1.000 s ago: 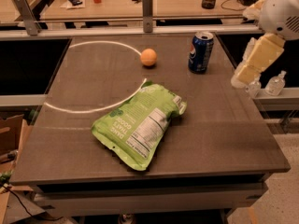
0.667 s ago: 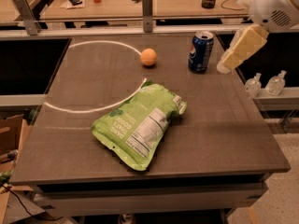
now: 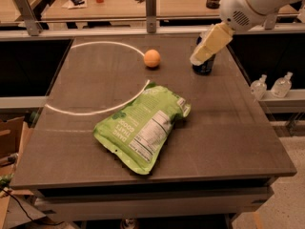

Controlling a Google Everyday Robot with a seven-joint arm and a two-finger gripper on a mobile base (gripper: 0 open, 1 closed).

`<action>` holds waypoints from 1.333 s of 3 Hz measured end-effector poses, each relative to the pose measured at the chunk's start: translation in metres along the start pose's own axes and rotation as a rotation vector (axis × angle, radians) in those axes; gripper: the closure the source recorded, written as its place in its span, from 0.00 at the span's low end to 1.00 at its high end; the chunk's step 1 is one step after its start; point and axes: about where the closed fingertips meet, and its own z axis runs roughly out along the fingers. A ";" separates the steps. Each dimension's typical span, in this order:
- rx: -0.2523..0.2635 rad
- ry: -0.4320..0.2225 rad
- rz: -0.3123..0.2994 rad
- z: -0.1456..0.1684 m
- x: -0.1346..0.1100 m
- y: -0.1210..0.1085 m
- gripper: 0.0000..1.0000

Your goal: Move orange near green rice chip bag

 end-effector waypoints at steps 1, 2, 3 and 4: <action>-0.038 0.008 0.030 0.031 -0.012 -0.003 0.00; -0.077 -0.004 0.009 0.053 -0.030 0.000 0.00; -0.077 -0.004 0.009 0.053 -0.030 0.000 0.00; -0.124 0.006 0.043 0.071 -0.023 0.019 0.00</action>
Offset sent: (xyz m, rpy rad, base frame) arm 0.0534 0.0618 -0.0286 0.0302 0.0784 0.0797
